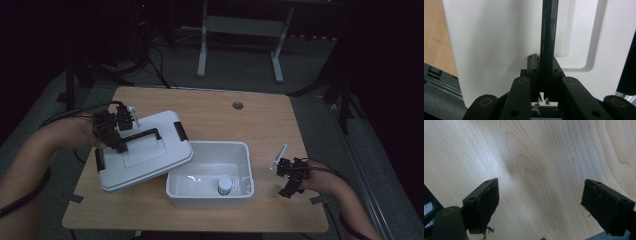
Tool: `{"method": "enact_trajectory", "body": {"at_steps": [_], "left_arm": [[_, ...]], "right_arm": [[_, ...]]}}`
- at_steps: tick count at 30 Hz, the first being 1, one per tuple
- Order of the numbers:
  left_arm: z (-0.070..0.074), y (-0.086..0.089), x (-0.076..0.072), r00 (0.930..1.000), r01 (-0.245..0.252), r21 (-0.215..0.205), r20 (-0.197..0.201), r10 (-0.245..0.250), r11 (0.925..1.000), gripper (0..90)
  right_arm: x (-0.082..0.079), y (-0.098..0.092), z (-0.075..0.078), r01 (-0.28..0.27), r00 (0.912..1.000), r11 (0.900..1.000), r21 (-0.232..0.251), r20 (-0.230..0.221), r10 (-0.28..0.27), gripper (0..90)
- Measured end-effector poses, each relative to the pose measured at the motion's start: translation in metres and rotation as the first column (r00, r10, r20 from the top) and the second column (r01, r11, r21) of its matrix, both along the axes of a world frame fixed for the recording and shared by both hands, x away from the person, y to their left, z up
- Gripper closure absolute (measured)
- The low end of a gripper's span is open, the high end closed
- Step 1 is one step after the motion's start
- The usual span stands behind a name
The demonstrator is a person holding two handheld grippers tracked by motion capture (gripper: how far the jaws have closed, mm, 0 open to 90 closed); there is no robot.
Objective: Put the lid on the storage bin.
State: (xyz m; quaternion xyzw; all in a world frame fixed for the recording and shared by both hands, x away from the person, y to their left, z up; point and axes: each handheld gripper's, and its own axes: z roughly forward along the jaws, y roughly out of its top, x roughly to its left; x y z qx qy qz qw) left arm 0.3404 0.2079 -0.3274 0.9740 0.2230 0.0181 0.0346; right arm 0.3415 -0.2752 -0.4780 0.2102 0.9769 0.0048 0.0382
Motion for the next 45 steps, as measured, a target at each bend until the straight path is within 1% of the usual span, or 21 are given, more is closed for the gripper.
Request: {"method": "enact_trajectory", "body": {"at_steps": [2,3,4,6,8,9,13,15,16,21,23,24,26,27,28,30,31,33,34,42,45], "left_arm": [[0.001,-0.004,0.0,1.0,0.007,0.0,0.004,-0.007,1.0,83.7],[0.003,-0.014,0.0,0.9994,0.035,0.003,0.004,-0.035,0.9994,83.7],[0.003,-0.019,0.001,0.9991,0.043,0.003,0.004,-0.043,0.9991,83.7],[0.003,-0.022,0.001,0.9987,0.051,0.002,0.003,-0.051,0.9987,83.7],[0.003,-0.036,0.002,0.9965,0.084,0.008,-0.001,-0.084,0.9964,83.7],[0.003,-0.04,0.002,0.9954,0.096,0.015,0.007,-0.096,0.9953,83.7],[0.005,-0.058,0.003,0.9908,0.136,0.004,-0.001,-0.136,0.9908,83.8],[0.006,-0.067,0.004,0.9877,0.156,0.005,0.014,-0.156,0.9878,83.7],[0.006,-0.071,0.004,0.9862,0.165,0.002,0.011,-0.165,0.9863,83.7],[0.007,-0.092,0.004,0.9768,0.214,0.002,0.014,-0.214,0.9769,83.7],[0.008,-0.1,0.004,0.9722,0.233,-0.001,0.022,-0.233,0.9724,83.7],[0.008,-0.105,0.004,0.9687,0.248,-0.002,0.015,-0.248,0.9688,83.7],[0.008,-0.105,0.004,0.9687,0.248,-0.002,0.015,-0.248,0.9688,83.7],[0.008,-0.116,0.003,0.9629,0.27,0.001,0.012,-0.27,0.963,83.7],[0.008,-0.121,0.003,0.9581,0.286,0.006,0.021,-0.286,0.9583,83.7],[0.008,-0.129,0.003,0.9531,0.302,-0.001,0.012,-0.302,0.9532,83.7],[0.008,-0.133,0.003,0.9498,0.312,0.002,0.02,-0.312,0.95,83.7],[0.007,-0.141,0.003,0.9459,0.324,-0.003,0.011,-0.324,0.9459,83.7],[0.007,-0.144,0.003,0.9438,0.33,-0.003,0.02,-0.33,0.944,83.7],[-0.002,-0.17,0.003,0.9289,0.37,0.004,-0.005,-0.37,0.9289,83.7],[-0.007,-0.176,0.004,0.9261,0.377,0.009,-0.015,-0.377,0.9261,83.7]], "right_arm": [[0.0,0.0,0.0,0.002,1.0,1.0,0.002,-0.002,-0.002,14.2],[0.0,0.0,0.0,0.001,1.0,1.0,0.002,0.001,-0.001,14.2],[0.0,-0.001,0.001,0.002,1.0,1.0,0.005,0.001,-0.002,14.2],[0.0,0.0,0.001,0.002,1.0,1.0,0.005,0.002,-0.002,14.2],[-0.001,-0.001,0.001,0.0,1.0,1.0,0.005,0.004,0.0,14.2],[-0.001,-0.001,0.001,-0.001,1.0,1.0,0.004,0.005,0.001,14.2],[-0.001,-0.001,0.002,-0.001,1.0,1.0,0.007,0.01,0.001,14.2],[-0.001,-0.001,0.002,-0.002,0.9999,1.0,0.007,0.01,0.001,14.2],[-0.001,-0.001,0.003,-0.002,0.9999,1.0,0.006,0.012,0.002,14.2],[-0.001,-0.001,0.003,-0.003,0.9999,1.0,0.005,0.012,0.003,14.2],[-0.001,0.0,0.003,-0.003,0.9999,1.0,0.006,0.011,0.003,14.2],[-0.001,0.0,0.003,-0.003,0.9999,1.0,0.006,0.011,0.003,14.2],[-0.001,0.0,0.003,-0.005,0.9999,1.0,0.006,0.011,0.005,14.2],[-0.001,0.001,0.002,-0.006,0.9999,1.0,0.005,0.01,0.006,14.2],[-0.001,0.001,0.002,-0.007,0.9999,1.0,0.005,0.008,0.007,14.2],[-0.002,0.001,0.002,-0.007,0.9999,1.0,0.005,0.008,0.007,14.2],[-0.002,0.001,0.003,-0.007,0.9999,1.0,0.006,0.008,0.007,14.2],[-0.002,0.001,0.003,-0.009,0.9999,1.0,0.005,0.01,0.009,14.2],[-0.002,0.0,0.003,-0.009,0.9999,1.0,0.006,0.01,0.009,14.2],[-0.002,-0.001,0.003,-0.005,1.0,1.0,0.006,0.009,0.005,14.2],[-0.003,-0.001,0.003,-0.004,1.0,1.0,0.008,0.008,0.004,14.2]]}}
